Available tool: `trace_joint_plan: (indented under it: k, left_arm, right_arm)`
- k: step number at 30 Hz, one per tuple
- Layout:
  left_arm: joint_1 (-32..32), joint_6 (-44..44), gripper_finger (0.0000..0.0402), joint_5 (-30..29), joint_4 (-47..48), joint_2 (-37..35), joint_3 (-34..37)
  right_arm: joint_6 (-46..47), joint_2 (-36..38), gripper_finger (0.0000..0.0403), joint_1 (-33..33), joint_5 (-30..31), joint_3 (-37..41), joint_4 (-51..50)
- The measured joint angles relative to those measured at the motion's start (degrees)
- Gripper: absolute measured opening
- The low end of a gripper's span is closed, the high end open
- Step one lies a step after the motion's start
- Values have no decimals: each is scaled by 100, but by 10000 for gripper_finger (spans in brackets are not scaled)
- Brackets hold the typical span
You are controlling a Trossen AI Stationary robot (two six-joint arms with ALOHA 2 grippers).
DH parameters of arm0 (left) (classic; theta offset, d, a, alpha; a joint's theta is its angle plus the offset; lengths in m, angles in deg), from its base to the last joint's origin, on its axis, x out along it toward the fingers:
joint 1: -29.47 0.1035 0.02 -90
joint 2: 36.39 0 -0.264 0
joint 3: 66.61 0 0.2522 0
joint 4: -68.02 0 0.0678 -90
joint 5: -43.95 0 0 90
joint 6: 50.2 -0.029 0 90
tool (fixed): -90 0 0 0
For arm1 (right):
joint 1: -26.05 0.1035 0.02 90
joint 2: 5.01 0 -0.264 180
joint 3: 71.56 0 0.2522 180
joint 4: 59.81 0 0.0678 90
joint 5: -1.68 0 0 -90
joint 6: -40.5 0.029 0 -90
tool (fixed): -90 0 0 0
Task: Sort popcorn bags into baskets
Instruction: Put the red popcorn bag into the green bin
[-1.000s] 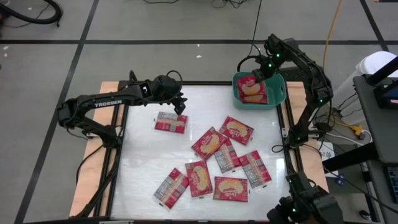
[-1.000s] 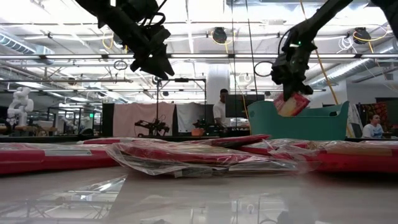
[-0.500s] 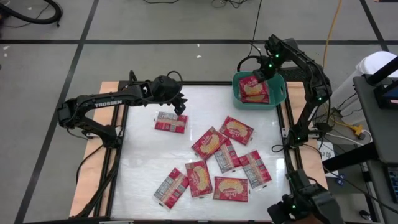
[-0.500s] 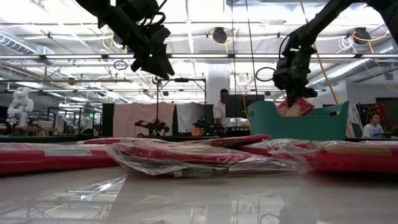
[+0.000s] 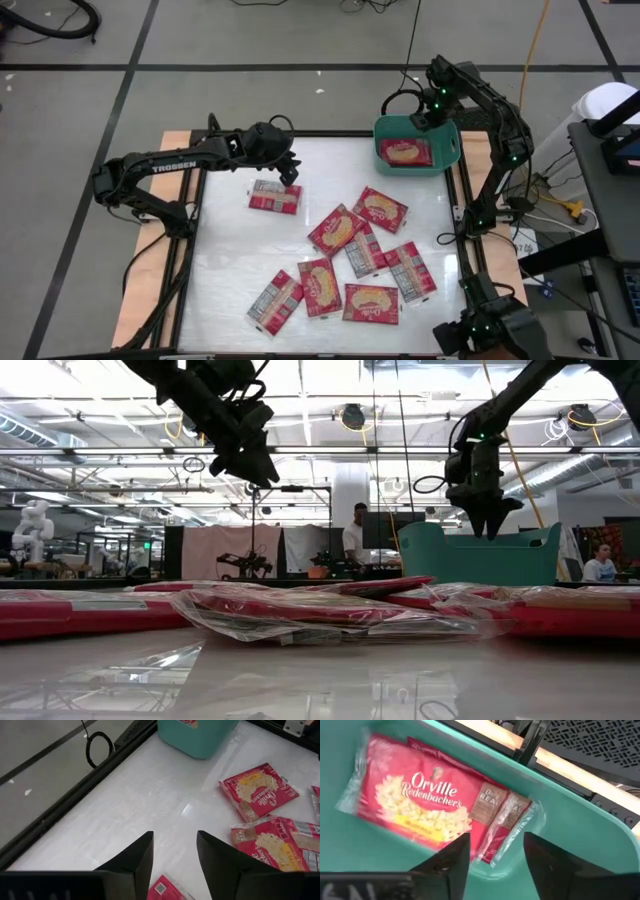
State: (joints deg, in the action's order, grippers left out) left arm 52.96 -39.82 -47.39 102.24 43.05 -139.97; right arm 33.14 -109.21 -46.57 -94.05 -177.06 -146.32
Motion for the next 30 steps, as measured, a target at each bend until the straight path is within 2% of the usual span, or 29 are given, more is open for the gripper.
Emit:
trace_joint_plan:
  k: [5, 12, 16, 22, 25, 30]
  left_arm:
    - [0, 341, 152, -2, 525, 0, 0]
    - [32, 1229, 153, -139, 2321, 42, 40]
    - [34, 1440, 165, -107, 2822, 46, 357]
    - [35, 1871, 222, 376, 3091, 46, 972]
    - [13, 2123, 257, 415, 3090, 46, 1268]
    - [-97, 1927, 304, 439, 2982, 44, 1623]
  right_arm:
    - [93, 187, 200, 64, -309, 2, 87]
    - [341, 880, 195, 522, -389, 2, 402]
    - [581, 1243, 195, 840, -601, 2, 695]
    - [718, 1571, 195, 1337, -956, 2, 1052]
    - [739, 1648, 195, 1581, -958, 2, 1081]
    - [738, 1657, 194, 1925, -955, 2, 1084]
